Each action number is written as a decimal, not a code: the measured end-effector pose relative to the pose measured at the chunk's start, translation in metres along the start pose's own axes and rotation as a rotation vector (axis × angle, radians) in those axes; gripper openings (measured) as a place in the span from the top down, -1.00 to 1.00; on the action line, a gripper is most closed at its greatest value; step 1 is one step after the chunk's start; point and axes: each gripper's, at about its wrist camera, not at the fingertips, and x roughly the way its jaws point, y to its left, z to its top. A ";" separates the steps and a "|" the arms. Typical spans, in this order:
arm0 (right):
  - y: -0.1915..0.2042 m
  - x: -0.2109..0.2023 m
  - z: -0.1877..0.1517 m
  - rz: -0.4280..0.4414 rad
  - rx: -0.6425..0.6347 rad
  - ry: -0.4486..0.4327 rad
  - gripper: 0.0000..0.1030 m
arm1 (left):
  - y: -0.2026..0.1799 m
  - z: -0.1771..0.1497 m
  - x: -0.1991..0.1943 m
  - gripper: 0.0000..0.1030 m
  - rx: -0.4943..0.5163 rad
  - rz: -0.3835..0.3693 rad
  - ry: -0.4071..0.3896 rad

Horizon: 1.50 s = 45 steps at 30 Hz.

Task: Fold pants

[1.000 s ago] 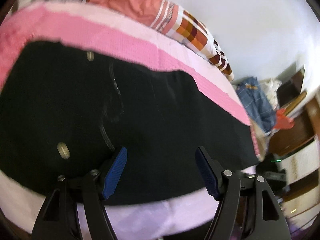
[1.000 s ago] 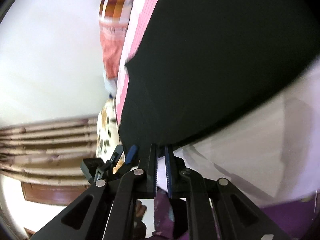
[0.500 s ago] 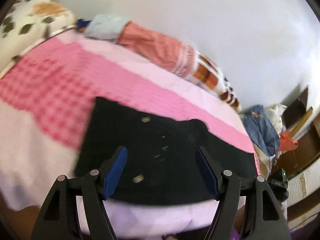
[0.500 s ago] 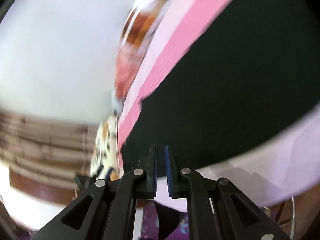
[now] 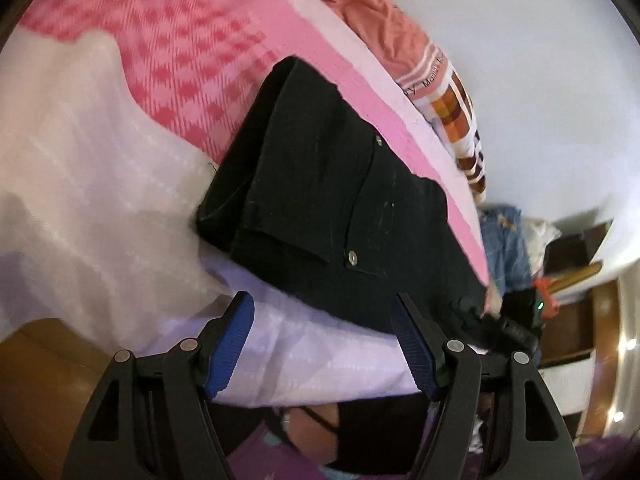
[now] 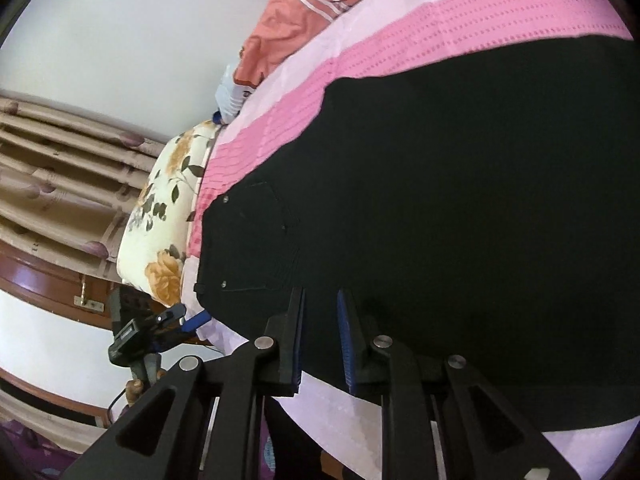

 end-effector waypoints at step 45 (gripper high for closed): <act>0.015 0.022 -0.021 0.140 -0.079 -0.021 0.48 | -0.020 0.007 0.011 0.40 0.234 0.350 -0.226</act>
